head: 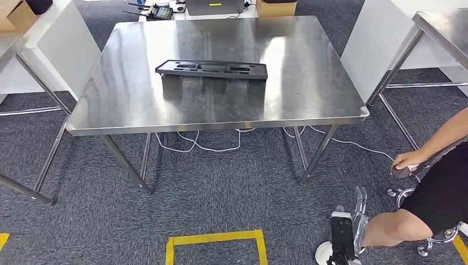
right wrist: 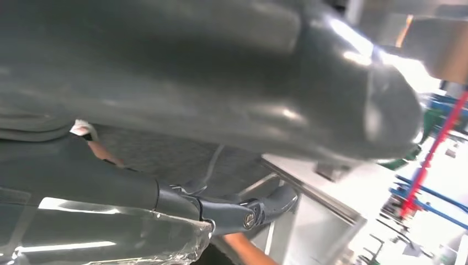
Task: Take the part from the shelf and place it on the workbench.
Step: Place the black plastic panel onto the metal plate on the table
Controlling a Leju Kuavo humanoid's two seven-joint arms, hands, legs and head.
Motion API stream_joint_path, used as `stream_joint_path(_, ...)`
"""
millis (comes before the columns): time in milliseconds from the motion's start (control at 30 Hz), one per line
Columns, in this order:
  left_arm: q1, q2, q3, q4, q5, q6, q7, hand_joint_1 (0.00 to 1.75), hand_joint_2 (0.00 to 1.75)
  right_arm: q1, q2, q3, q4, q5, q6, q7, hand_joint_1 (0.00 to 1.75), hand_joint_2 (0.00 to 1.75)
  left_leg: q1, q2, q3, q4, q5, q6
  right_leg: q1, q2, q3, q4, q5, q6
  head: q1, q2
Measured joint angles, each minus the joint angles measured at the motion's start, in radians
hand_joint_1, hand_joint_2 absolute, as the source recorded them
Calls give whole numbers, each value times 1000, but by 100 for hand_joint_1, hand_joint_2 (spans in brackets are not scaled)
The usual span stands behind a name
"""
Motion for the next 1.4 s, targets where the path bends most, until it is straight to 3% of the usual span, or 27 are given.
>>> stream_joint_path(33, 0, 0, 2, 0, 0, 0, 0, 0, 0, -3, 0, -4, 16, 5, -3, 2, 0, 0, 0, 0, -2, 49, -8, -2, 2, 0, -13, 2, 10, 1, 0, 0)
stream_joint_path(100, 0, 1, 5, 0, 0, 0, -2, 0, 0, -9, -2, -12, 47, 23, -10, 16, 0, 0, 0, 0, 40, 50, 33, 0, 4, -1, -41, 11, 28, 5, 0, 0)
stream_joint_path(133, 0, 2, 7, 0, 0, 0, -3, 0, 0, -18, -3, -17, 73, 31, -11, 27, 0, 0, 0, -1, 89, -4, 57, 6, 5, 0, -54, 17, 35, 7, 0, 0)
stream_joint_path(200, -3, 5, 11, 0, 0, 2, -7, 0, 0, -55, -9, -38, 178, 36, -9, 45, 0, 0, -3, -3, 197, -150, 68, 21, 9, 2, -74, 29, 46, 14, 0, 0)
stream_joint_path(267, -7, 10, 14, 0, -1, 3, -9, 0, 0, -104, -23, -70, 337, 23, 2, 55, 0, 0, -10, -5, 246, -231, 54, 31, 11, 1, -85, 35, 59, 28, 0, 0)
stream_joint_path(333, -10, 13, 15, 0, -9, 0, -9, 0, 0, -144, -42, -112, 498, -23, 45, 72, 0, 0, -12, -2, 239, -253, 61, 40, 12, -1, -96, 38, 71, 43, 0, 0)
stream_joint_path(367, -11, 14, 15, 0, -14, -2, -8, 0, 0, -159, -51, -138, 567, -56, 77, 85, 0, 0, -11, 0, 230, -262, 70, 48, 12, 0, -106, 48, 60, 46, 1, 0)
stream_joint_path(433, -16, 16, 15, 0, -27, -6, -6, 0, 0, -180, -66, -194, 689, -110, 127, 118, 0, 0, -7, 3, 202, -272, 98, 64, 9, 4, -139, 115, -9, 38, 4, 0)
stream_joint_path(500, -19, 17, 15, 0, -34, -6, -4, 0, 0, -186, -78, -237, 775, -130, 144, 136, 0, 0, -8, 3, 169, -272, 124, 68, 1, 7, -174, 237, -91, 35, 7, 0)
stream_joint_path(533, -20, 17, 15, 0, -35, -6, -3, 0, 0, -189, -83, -252, 809, -132, 147, 140, 0, 0, -8, 5, 153, -271, 137, 66, -3, 8, -180, 290, -105, 44, 8, 0)
stream_joint_path(567, -20, 17, 15, 0, -36, -6, -3, 0, 0, -192, -88, -263, 836, -133, 150, 142, 0, 0, -7, 7, 137, -270, 150, 63, -8, 8, -175, 320, -98, 58, 9, 0)
stream_joint_path(600, -21, 17, 15, 0, -36, -6, -2, 0, 0, -196, -91, -272, 858, -134, 151, 143, 0, 0, -5, 10, 120, -267, 162, 58, -13, 8, -153, 315, -72, 75, 9, 0)
stream_joint_path(667, -24, 18, 15, 0, -37, -6, -1, 0, 0, -205, -95, -285, 891, -134, 151, 147, 0, 0, -3, 13, 87, -256, 184, 46, -23, 9, -63, 210, -31, 99, 10, 0)
stream_joint_path(733, -29, 18, 15, 0, -37, -6, -1, 0, 0, -216, -98, -294, 917, -133, 155, 172, 0, 0, -3, 14, 63, -242, 203, 30, -18, 13, 32, 66, -50, 93, 11, 0)
stream_joint_path(767, -30, 19, 15, 0, -38, -6, -1, 0, 0, -219, -99, -297, 930, -132, 163, 196, 0, 0, -5, 14, 58, -239, 212, 24, -13, 14, 54, 24, -66, 84, 11, 0)
stream_joint_path(800, -31, 19, 15, 0, -38, -6, 0, 0, 0, -219, -100, -301, 944, -131, 172, 227, 0, 0, -4, 13, 55, -239, 223, 18, -7, 15, 58, 8, -72, 73, 11, 0)
stream_joint_path(833, -30, 19, 15, 0, -39, -6, 2, 0, 0, -217, -101, -306, 959, -131, 180, 254, 0, 0, -2, 13, 53, -239, 227, 14, -12, 13, 49, 11, -67, 62, 9, 0)
stream_joint_path(867, -29, 19, 15, 1, -40, -6, 4, 0, 0, -211, -102, -311, 973, -126, 184, 281, 0, 0, 2, 12, 48, -232, 214, 10, -14, 10, 42, 13, -58, 50, 9, 0)
stream_joint_path(933, -26, 19, 15, 2, -41, -6, 8, 0, 0, -196, -101, -316, 997, -96, 173, 324, 0, 0, 8, 9, 27, -168, 123, 3, -18, 3, 21, 15, -37, 25, 7, 0)
stream_joint_path(1000, -26, 18, 15, 2, -45, -5, 8, 0, 0, -177, -99, -306, 1017, -31, 168, 354, 0, 0, 9, 6, 3, -40, 14, 0, -9, -2, -5, 17, -14, 11, 5, 0)
stream_joint_path(1033, -26, 18, 15, 2, -48, -4, 10, 0, 0, -168, -98, -293, 1026, 9, 187, 369, 0, 0, 9, 5, -2, 20, -9, -1, -6, -4, -18, 19, -3, 9, 4, 0)
stream_joint_path(1100, -27, 18, 14, 3, -60, -4, 14, 0, 0, -155, -97, -251, 1042, 95, 257, 405, 0, 0, 9, 4, 24, 63, 17, 1, -1, -4, -49, 28, 17, 11, 4, 0)
stream_joint_path(1133, -28, 18, 13, 4, -65, -4, 17, 0, 0, -150, -96, -226, 1048, 126, 289, 419, 0, 0, 9, 3, 61, 33, 44, 4, 0, -3, -64, 34, 26, 13, 4, 0)
stream_joint_path(1200, -31, 19, 13, 4, -71, -6, 20, 0, 0, -144, -94, -183, 1057, 160, 323, 433, 0, 0, 7, -2, 170, -102, 61, 15, 2, -2, -89, 47, 39, 21, 4, 0)
stream_joint_path(1267, -34, 20, 12, 5, -73, -7, 20, 0, 0, -142, -92, -155, 1062, 173, 332, 436, 0, 0, 0, -6, 240, -213, 36, 23, 4, -2, -103, 52, 54, 34, 4, 0)
stream_joint_path(1333, -34, 20, 12, 6, -73, -7, 19, 0, 0, -140, -93, -136, 1067, 184, 333, 439, 0, 0, -5, -4, 238, -242, 34, 31, 6, -4, -118, 51, 72, 50, 5, 0)
stream_joint_path(1400, -34, 19, 12, 7, -73, -6, 20, 0, 0, -138, -97, -121, 1070, 197, 332, 440, 0, 0, -4, 1, 214, -250, 54, 46, 6, -1, -140, 73, 51, 54, 7, 0)
